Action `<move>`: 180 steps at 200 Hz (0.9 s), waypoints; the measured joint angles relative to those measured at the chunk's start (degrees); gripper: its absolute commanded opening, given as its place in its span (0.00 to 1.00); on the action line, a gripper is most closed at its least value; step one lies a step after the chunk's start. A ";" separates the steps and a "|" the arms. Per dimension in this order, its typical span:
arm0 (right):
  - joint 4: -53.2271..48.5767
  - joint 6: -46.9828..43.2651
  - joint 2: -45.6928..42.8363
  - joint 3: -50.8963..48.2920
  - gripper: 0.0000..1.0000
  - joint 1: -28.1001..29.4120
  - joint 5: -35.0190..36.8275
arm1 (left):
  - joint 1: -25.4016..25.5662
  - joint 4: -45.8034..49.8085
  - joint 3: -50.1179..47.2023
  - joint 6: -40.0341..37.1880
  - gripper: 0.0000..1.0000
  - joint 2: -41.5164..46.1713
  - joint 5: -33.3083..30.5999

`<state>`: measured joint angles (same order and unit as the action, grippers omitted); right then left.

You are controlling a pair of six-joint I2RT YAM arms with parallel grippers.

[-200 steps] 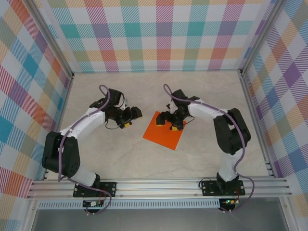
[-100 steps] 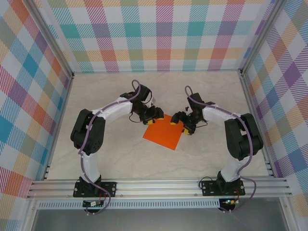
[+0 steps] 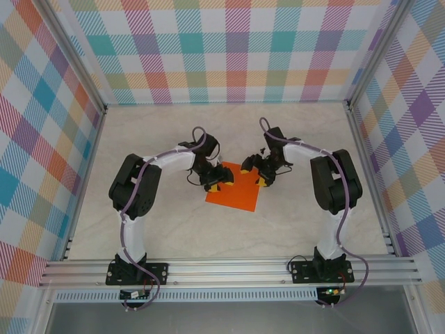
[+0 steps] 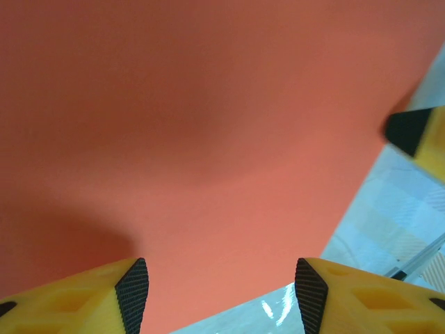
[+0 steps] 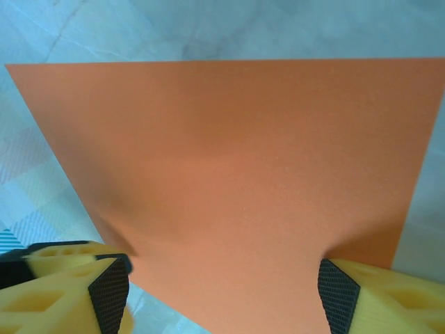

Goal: Fold a paper plane with a square sheet of paper (pick it up from the middle)
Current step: Rotate the square sheet of paper at the center of the table.

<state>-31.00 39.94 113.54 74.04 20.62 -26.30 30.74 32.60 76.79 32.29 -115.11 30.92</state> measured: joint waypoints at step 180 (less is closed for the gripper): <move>5.14 1.03 -7.13 -9.84 0.75 -0.39 1.84 | 0.98 -4.24 -1.60 2.84 0.61 4.79 -6.60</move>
<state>-25.87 40.97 106.41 64.20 20.23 -24.47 31.73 28.36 75.20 35.14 -110.32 24.32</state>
